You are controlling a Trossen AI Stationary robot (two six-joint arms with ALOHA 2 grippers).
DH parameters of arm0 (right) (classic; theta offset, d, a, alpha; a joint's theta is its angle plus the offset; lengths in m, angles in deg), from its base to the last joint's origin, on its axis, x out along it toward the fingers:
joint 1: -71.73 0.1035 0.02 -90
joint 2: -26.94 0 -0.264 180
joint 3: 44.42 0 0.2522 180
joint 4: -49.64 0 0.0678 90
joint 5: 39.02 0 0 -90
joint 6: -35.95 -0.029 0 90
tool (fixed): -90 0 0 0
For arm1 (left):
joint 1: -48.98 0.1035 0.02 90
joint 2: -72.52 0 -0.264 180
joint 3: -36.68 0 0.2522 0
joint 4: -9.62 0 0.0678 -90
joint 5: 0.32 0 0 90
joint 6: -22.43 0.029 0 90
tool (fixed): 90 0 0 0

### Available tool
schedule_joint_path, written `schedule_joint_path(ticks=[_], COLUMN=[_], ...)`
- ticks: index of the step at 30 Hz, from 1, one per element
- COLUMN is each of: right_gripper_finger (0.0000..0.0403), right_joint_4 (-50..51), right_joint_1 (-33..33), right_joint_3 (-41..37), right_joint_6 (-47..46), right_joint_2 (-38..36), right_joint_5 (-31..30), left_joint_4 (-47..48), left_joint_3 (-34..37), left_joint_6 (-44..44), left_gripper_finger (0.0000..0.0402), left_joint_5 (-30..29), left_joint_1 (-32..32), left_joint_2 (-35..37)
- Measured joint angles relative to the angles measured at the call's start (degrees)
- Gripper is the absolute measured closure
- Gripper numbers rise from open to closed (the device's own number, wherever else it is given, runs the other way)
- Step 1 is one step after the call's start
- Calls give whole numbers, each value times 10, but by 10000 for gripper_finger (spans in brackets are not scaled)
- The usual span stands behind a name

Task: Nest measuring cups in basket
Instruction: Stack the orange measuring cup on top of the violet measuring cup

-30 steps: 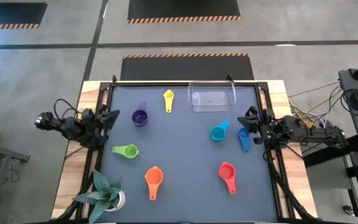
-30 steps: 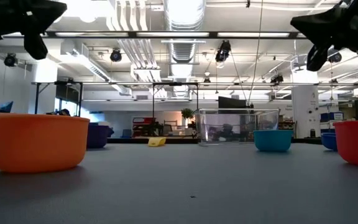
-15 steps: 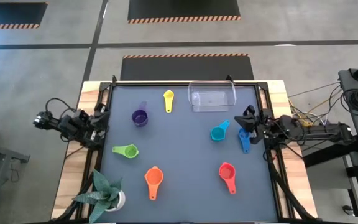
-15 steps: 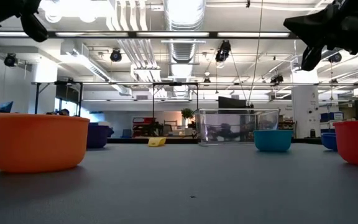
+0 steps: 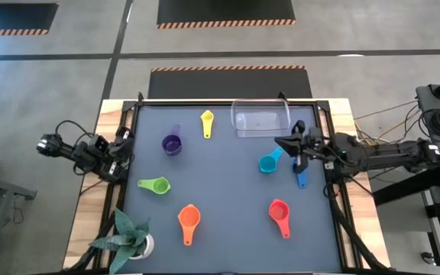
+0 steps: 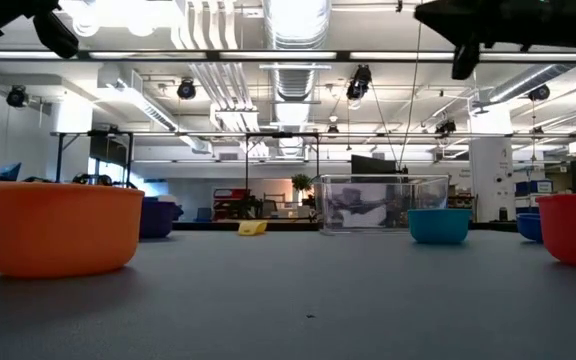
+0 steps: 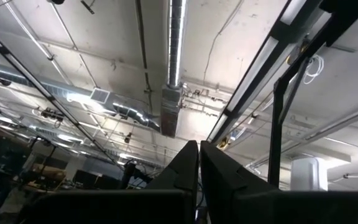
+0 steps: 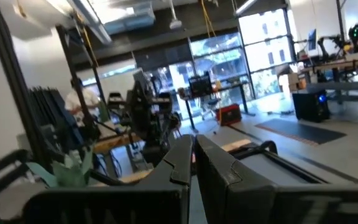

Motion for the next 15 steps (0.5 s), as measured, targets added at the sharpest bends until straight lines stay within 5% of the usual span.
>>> schedule_joint_path(ticks=[15], right_gripper_finger=[394], right_joint_4=[1], right_joint_1=[50], right_joint_3=[180], right_joint_6=[9], right_joint_2=[238], right_joint_5=[5], left_joint_4=[-12], left_joint_3=[0], left_joint_6=[0], left_gripper_finger=[402], left_joint_5=[-1], left_joint_1=[0], left_joint_2=[0])
